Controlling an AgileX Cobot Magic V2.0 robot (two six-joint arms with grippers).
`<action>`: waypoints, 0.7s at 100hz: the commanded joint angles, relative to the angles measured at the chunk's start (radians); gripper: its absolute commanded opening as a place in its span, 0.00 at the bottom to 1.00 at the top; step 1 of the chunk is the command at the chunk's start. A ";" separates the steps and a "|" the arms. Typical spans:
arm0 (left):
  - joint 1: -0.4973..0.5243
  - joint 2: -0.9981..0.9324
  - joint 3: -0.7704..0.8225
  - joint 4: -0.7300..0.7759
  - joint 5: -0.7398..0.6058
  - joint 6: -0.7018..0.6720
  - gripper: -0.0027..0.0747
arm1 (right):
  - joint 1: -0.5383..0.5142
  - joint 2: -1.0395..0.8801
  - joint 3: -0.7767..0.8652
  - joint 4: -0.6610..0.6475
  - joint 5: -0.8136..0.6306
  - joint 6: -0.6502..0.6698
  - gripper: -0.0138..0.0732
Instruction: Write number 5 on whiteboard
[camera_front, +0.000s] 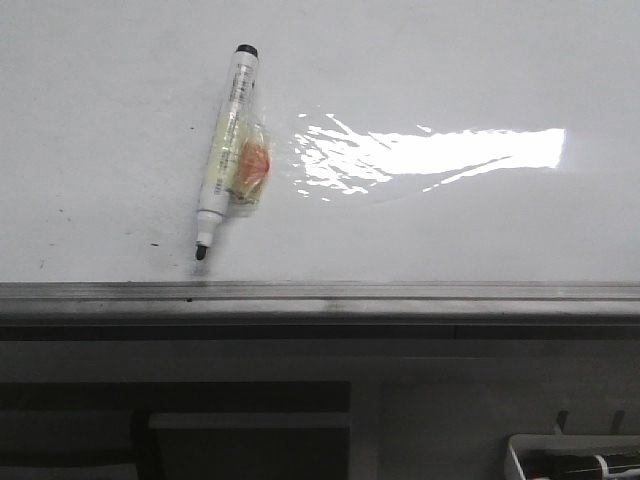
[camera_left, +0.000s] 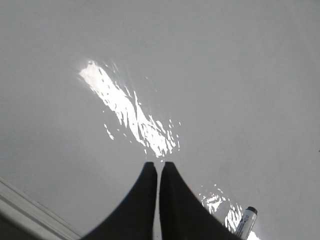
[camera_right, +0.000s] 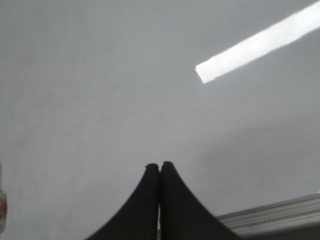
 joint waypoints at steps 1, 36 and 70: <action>-0.003 -0.009 -0.062 0.093 0.024 0.026 0.01 | -0.006 -0.016 -0.072 0.011 -0.035 0.000 0.09; -0.003 0.479 -0.504 0.563 0.371 0.103 0.35 | -0.006 0.145 -0.340 0.005 0.314 -0.281 0.23; -0.144 0.894 -0.648 0.368 0.580 0.274 0.60 | -0.006 0.239 -0.399 0.005 0.365 -0.281 0.65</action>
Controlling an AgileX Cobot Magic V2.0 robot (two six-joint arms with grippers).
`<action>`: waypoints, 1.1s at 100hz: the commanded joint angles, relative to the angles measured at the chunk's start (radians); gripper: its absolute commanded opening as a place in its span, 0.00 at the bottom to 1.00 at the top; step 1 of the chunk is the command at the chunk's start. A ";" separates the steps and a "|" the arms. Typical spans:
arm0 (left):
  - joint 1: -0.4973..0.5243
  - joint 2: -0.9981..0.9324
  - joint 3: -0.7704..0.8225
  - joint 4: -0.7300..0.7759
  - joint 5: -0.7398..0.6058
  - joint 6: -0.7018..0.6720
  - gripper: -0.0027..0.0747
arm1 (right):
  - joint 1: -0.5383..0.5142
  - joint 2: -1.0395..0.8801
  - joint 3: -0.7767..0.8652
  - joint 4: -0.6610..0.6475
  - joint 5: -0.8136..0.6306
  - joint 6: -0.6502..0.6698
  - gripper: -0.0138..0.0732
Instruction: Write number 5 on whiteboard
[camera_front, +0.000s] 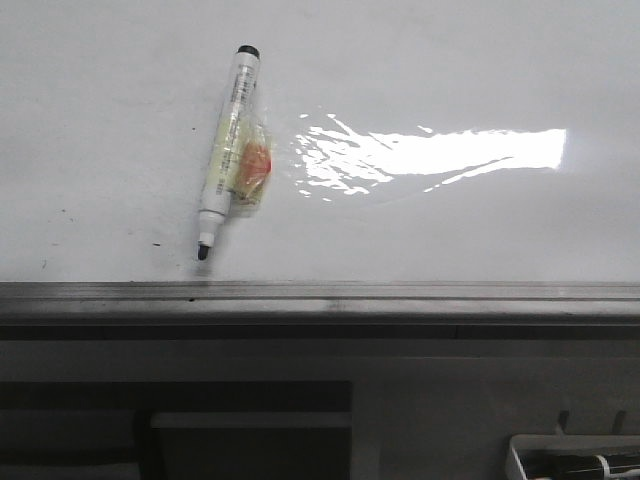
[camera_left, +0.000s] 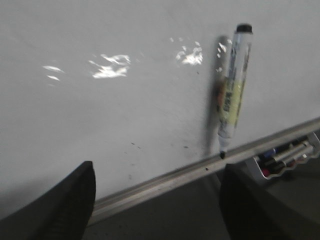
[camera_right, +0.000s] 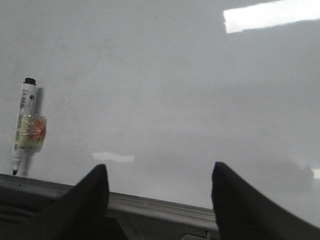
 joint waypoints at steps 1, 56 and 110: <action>-0.088 0.071 -0.037 -0.089 -0.052 0.026 0.59 | -0.006 0.022 -0.038 0.003 -0.053 -0.012 0.65; -0.493 0.388 -0.037 -0.112 -0.684 -0.031 0.56 | -0.006 0.022 -0.038 0.003 -0.053 -0.014 0.64; -0.493 0.439 -0.077 -0.040 -0.555 0.000 0.01 | 0.001 0.050 -0.113 0.034 0.081 -0.141 0.64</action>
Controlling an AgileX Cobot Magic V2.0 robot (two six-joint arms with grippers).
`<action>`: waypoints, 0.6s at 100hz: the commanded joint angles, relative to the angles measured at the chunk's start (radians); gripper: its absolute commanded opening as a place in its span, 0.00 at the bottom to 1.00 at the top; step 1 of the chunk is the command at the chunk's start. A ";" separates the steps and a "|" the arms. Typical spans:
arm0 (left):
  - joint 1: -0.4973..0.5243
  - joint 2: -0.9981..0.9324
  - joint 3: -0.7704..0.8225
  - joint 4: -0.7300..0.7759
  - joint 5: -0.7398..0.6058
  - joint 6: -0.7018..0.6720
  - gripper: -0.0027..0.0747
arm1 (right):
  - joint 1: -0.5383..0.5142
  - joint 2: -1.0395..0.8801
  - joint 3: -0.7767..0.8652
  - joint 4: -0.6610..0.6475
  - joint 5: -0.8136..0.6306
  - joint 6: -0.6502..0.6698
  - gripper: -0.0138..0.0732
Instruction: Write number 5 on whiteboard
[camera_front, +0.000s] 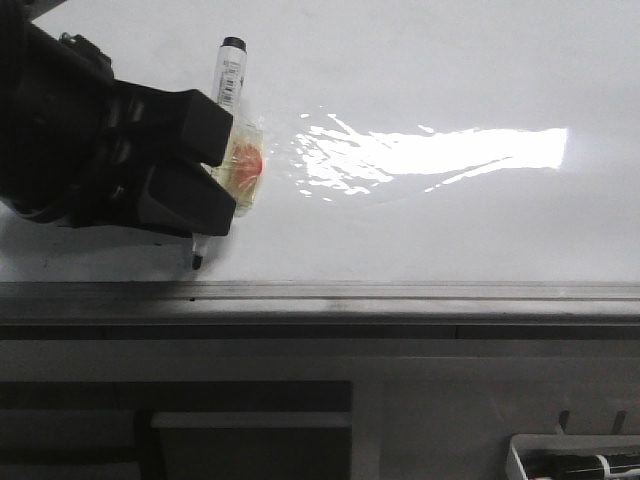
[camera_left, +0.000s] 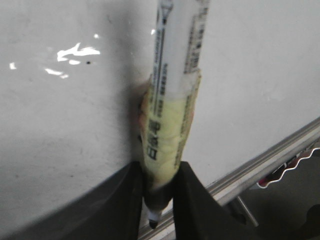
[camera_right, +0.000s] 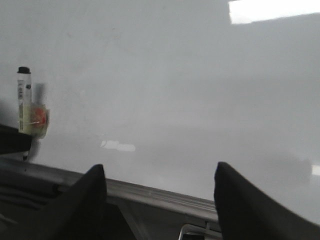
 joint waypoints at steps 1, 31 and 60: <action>-0.001 -0.036 -0.053 0.048 0.026 0.019 0.01 | 0.001 0.038 -0.076 0.039 0.020 -0.115 0.64; -0.132 -0.131 -0.149 0.210 0.351 0.498 0.01 | 0.139 0.214 -0.176 0.373 0.230 -0.650 0.64; -0.214 -0.116 -0.144 0.254 0.386 0.579 0.01 | 0.368 0.387 -0.178 0.373 0.151 -0.678 0.64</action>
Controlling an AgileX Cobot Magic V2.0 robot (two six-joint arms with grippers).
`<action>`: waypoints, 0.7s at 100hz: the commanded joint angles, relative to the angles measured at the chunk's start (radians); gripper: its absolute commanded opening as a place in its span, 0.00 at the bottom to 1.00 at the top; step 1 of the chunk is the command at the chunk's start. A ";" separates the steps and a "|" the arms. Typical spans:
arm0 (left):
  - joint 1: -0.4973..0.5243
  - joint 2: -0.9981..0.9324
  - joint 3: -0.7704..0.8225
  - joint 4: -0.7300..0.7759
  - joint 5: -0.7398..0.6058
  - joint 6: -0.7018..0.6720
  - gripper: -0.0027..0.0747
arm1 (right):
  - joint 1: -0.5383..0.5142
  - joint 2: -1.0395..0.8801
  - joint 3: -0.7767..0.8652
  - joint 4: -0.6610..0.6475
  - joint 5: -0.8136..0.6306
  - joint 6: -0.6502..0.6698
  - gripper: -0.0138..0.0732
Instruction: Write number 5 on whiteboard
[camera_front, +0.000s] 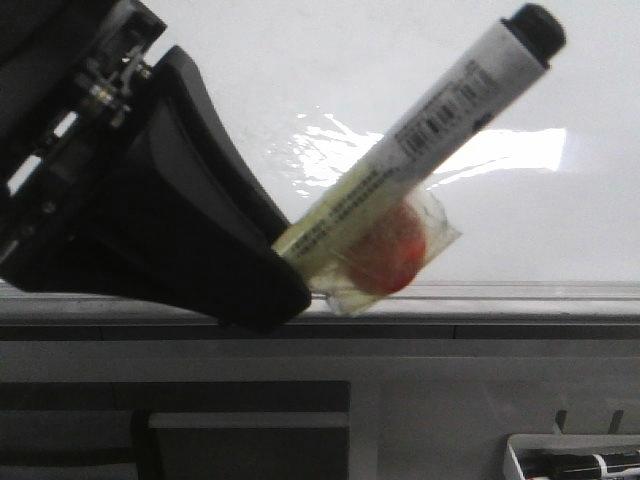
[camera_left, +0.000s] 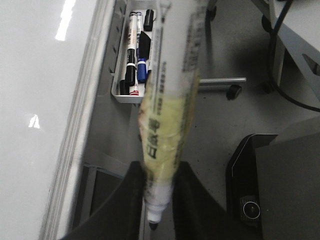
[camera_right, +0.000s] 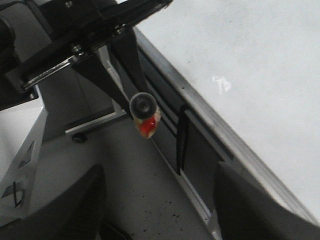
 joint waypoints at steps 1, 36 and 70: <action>-0.012 -0.009 -0.029 0.002 -0.041 0.008 0.01 | 0.065 0.069 -0.034 0.047 -0.078 -0.019 0.64; -0.010 0.026 -0.010 0.033 -0.085 0.008 0.01 | 0.309 0.253 -0.047 0.047 -0.335 -0.039 0.64; -0.010 0.026 -0.010 0.033 -0.101 0.008 0.01 | 0.454 0.378 -0.059 0.047 -0.534 -0.039 0.64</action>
